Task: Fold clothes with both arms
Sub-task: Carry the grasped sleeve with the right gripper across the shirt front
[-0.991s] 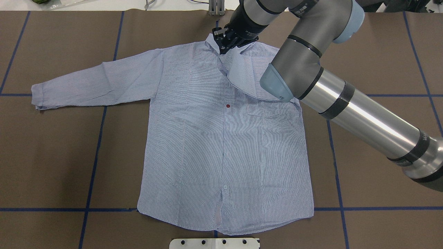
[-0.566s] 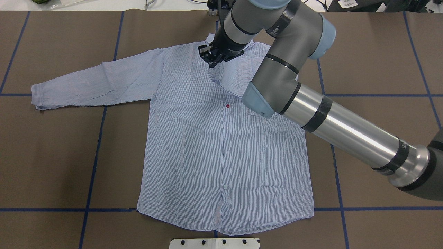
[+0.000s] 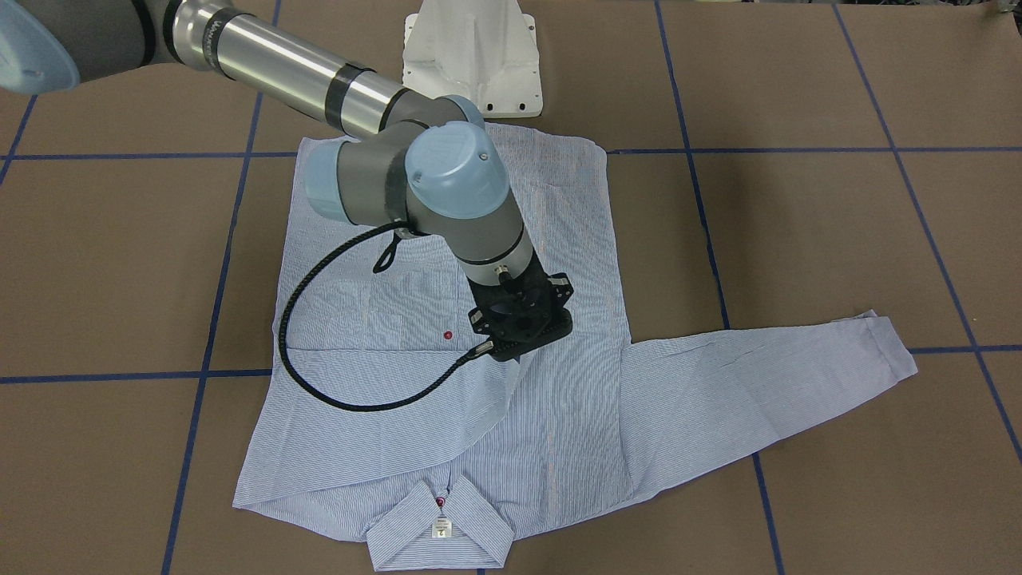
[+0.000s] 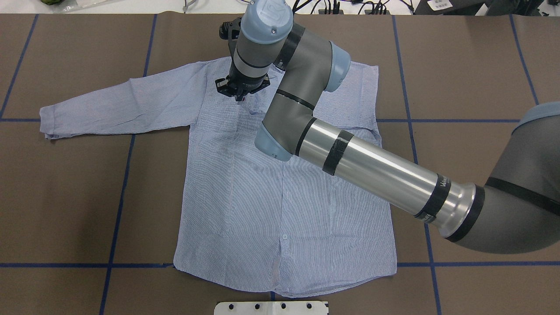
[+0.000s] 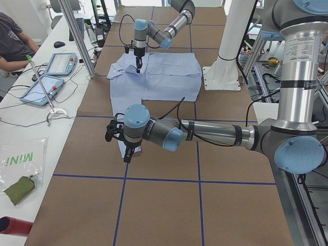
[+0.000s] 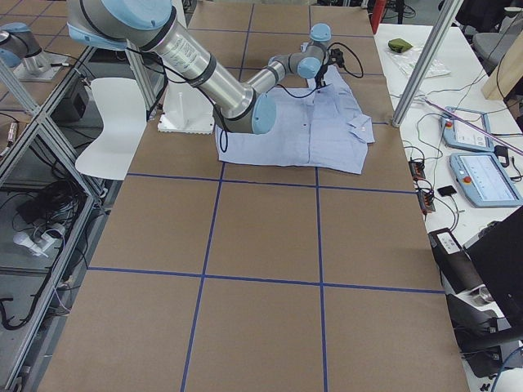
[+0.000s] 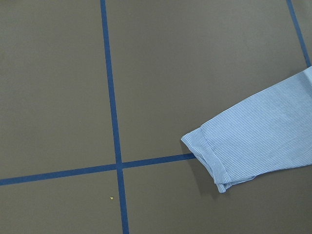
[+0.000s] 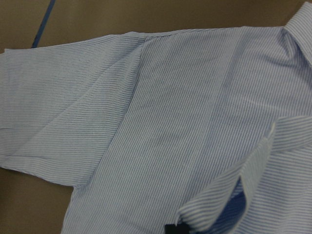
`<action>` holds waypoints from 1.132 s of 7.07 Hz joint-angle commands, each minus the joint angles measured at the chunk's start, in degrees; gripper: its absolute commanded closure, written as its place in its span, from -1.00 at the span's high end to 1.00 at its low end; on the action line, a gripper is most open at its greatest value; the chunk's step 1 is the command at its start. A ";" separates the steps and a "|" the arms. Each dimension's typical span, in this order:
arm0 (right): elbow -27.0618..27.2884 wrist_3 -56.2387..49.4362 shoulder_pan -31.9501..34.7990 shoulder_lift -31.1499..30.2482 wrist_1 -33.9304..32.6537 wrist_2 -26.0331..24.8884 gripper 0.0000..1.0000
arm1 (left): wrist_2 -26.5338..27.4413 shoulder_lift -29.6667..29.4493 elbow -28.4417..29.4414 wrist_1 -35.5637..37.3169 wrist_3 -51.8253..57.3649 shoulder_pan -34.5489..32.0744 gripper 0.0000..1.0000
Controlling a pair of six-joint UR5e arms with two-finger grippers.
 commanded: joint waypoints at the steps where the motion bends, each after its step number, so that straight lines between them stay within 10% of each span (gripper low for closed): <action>1: -2.38 1.43 -2.16 1.54 2.54 -5.36 0.99 | 0.00 -0.35 0.17 0.00 -0.10 0.09 0.99; 4: -1.59 6.36 -2.16 2.42 1.93 -5.28 0.99 | 0.00 -0.70 2.53 -4.02 -1.84 0.44 0.99; 8: 11.74 6.80 0.90 -0.37 -18.51 -2.74 0.99 | 11.83 -0.87 11.05 -30.97 -33.17 16.49 0.99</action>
